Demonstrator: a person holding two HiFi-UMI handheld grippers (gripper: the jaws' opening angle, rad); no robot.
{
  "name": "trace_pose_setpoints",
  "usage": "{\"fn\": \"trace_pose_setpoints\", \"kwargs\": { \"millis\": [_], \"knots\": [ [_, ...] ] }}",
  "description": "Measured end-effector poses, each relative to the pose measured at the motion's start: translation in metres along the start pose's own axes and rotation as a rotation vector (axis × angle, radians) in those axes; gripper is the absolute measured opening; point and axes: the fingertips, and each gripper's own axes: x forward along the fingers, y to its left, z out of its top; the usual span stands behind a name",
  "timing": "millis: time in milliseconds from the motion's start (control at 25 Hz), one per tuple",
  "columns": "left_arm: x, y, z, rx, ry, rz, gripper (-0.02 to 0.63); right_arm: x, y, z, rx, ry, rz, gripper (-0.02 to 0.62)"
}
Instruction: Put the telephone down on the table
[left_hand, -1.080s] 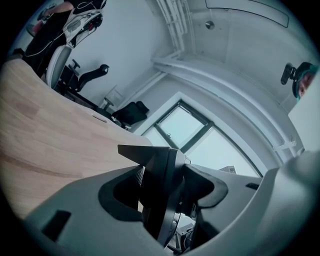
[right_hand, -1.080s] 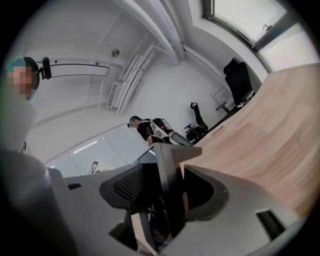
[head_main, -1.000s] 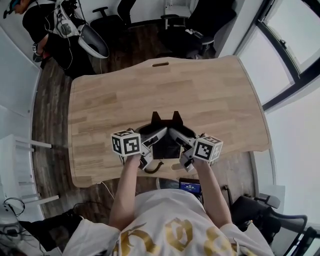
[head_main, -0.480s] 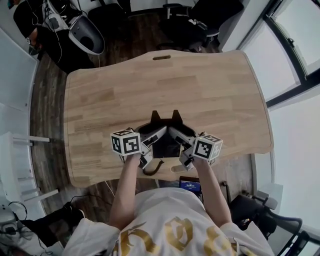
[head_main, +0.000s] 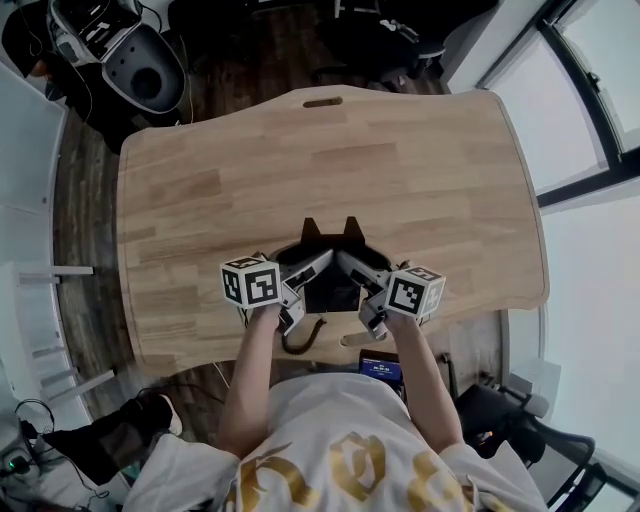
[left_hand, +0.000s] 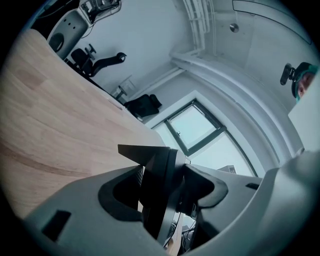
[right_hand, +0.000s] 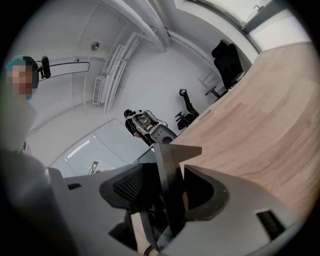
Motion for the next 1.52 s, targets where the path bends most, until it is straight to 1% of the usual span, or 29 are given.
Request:
{"fn": "trace_pose_setpoints", "kwargs": {
  "millis": [80, 360, 1280, 1520],
  "knots": [
    [0.004, 0.007, 0.000, -0.009, 0.004, 0.002, 0.242, 0.004, -0.007, 0.000, 0.009, 0.007, -0.004, 0.230],
    [0.021, 0.033, 0.021, -0.051, 0.022, 0.018, 0.242, 0.029, -0.029, 0.017, 0.047, 0.039, -0.017, 0.230],
    [0.048, 0.087, 0.024, -0.142, 0.025, 0.051, 0.242, 0.064, -0.079, 0.015, 0.091, 0.132, -0.024, 0.230],
    [0.052, 0.101, 0.027, -0.179, 0.020, 0.069, 0.242, 0.075, -0.090, 0.016, 0.112, 0.149, -0.037, 0.230]
  ]
}}
